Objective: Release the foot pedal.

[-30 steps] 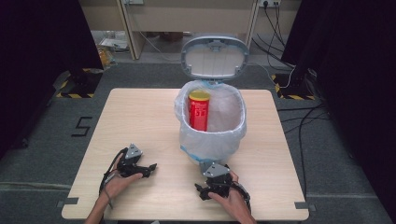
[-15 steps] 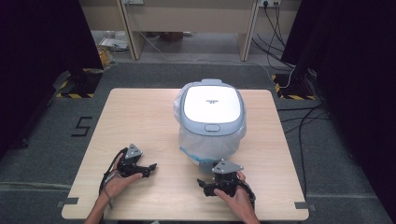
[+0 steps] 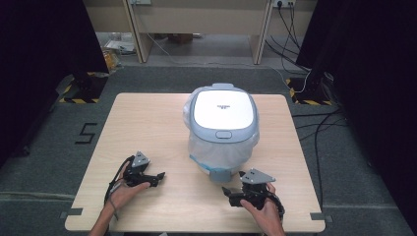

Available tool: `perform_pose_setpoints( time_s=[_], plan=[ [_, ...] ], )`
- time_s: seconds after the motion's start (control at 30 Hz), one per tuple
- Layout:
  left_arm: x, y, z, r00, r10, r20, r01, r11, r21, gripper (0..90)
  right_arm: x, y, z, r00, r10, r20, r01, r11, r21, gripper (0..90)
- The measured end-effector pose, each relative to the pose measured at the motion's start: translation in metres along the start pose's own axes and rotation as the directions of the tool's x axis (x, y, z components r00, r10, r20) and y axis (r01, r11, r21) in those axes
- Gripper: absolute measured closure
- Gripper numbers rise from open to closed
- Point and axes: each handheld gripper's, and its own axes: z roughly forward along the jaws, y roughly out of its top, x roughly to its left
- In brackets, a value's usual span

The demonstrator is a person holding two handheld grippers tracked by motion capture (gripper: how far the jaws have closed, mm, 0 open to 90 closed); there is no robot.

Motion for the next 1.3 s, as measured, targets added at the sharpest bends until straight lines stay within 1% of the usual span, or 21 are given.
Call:
perform_pose_setpoints(
  time_s=[0.07, 0.1, 0.2, 0.27, 0.37, 0.57, 0.67, 0.73, 0.77, 0.83, 0.9, 0.97, 1.0, 1.03, 1.07, 1.3],
  plan=[
    [0.000, 0.000, 0.000, 1.0000, 0.000, 0.000, 0.000, 1.0000, 0.000, 15.4, -0.004, -0.004, -0.002, 0.9999, 0.004, 0.016, -0.004, 1.000, 0.008, 18.2],
    [0.000, 0.000, 0.000, 1.0000, 0.000, 0.000, 0.000, 1.0000, 0.000, 15.4, -0.006, -0.006, -0.003, 0.9994, 0.008, 0.033, -0.008, 1.000, 0.021, 18.5],
    [0.000, 0.000, 0.000, 1.0000, 0.000, 0.000, 0.000, 1.0000, 0.000, 15.4, -0.012, -0.014, -0.002, 0.9985, 0.010, 0.054, -0.013, 0.999, 0.046, 18.7],
    [0.000, 0.000, 0.000, 1.0000, 0.000, 0.000, 0.000, 1.0000, 0.000, 15.4, -0.017, -0.019, -0.001, 0.9965, 0.006, 0.084, -0.011, 0.998, 0.066, 18.7],
    [0.000, 0.000, 0.000, 1.0000, 0.000, 0.000, 0.000, 1.0000, 0.000, 15.4, -0.023, -0.026, 0.000, 0.9948, 0.036, 0.095, -0.044, 0.996, 0.079, 18.7],
    [0.000, 0.000, 0.000, 1.0000, 0.000, 0.000, 0.000, 1.0000, 0.000, 15.4, -0.033, -0.033, -0.004, 0.9915, 0.052, 0.119, -0.062, 0.995, 0.084, 18.5],
    [0.000, 0.000, 0.000, 1.0000, 0.000, 0.000, 0.000, 1.0000, 0.000, 15.4, -0.038, -0.037, -0.007, 0.9884, 0.066, 0.137, -0.080, 0.992, 0.096, 18.3],
    [0.000, 0.000, 0.000, 1.0000, 0.000, 0.000, 0.000, 1.0000, 0.000, 15.4, -0.044, -0.040, -0.010, 0.9847, 0.081, 0.154, -0.097, 0.990, 0.098, 18.0],
    [0.000, 0.000, 0.000, 1.0000, 0.000, 0.000, 0.000, 1.0000, 0.000, 15.4, -0.044, -0.040, -0.010, 0.9847, 0.081, 0.154, -0.097, 0.990, 0.098, 18.0],
    [0.000, 0.000, 0.000, 1.0000, 0.000, 0.000, 0.000, 1.0000, 0.000, 15.4, -0.048, -0.042, -0.011, 0.9820, 0.080, 0.171, -0.099, 0.989, 0.108, 17.4],
    [0.000, 0.000, 0.000, 1.0000, 0.000, 0.000, 0.000, 1.0000, 0.000, 15.4, -0.051, -0.044, -0.011, 0.9777, 0.076, 0.196, -0.101, 0.988, 0.121, 17.4],
    [0.000, 0.000, 0.000, 1.0000, 0.000, 0.000, 0.000, 1.0000, 0.000, 15.4, -0.053, -0.048, -0.010, 0.9738, 0.074, 0.215, -0.107, 0.984, 0.145, 17.2],
    [0.000, 0.000, 0.000, 1.0000, 0.000, 0.000, 0.000, 1.0000, 0.000, 15.4, -0.054, -0.049, -0.009, 0.9730, 0.084, 0.215, -0.117, 0.982, 0.147, 16.0],
    [0.000, 0.000, 0.000, 1.0000, -0.001, 0.000, 0.001, 1.0000, -0.001, 15.4, -0.055, -0.051, -0.008, 0.9728, 0.103, 0.207, -0.133, 0.982, 0.136, 14.9],
    [0.000, 0.000, 0.000, 1.0000, 0.000, 0.000, 0.000, 1.0000, -0.001, 15.4, -0.056, -0.052, -0.008, 0.9734, 0.103, 0.205, -0.131, 0.983, 0.130, 14.6],
    [0.000, 0.000, 0.000, 1.0000, -0.001, -0.001, 0.001, 1.0000, -0.003, 15.4, -0.055, -0.052, -0.007, 0.9729, 0.100, 0.209, -0.129, 0.982, 0.134, 13.4]
  ],
)
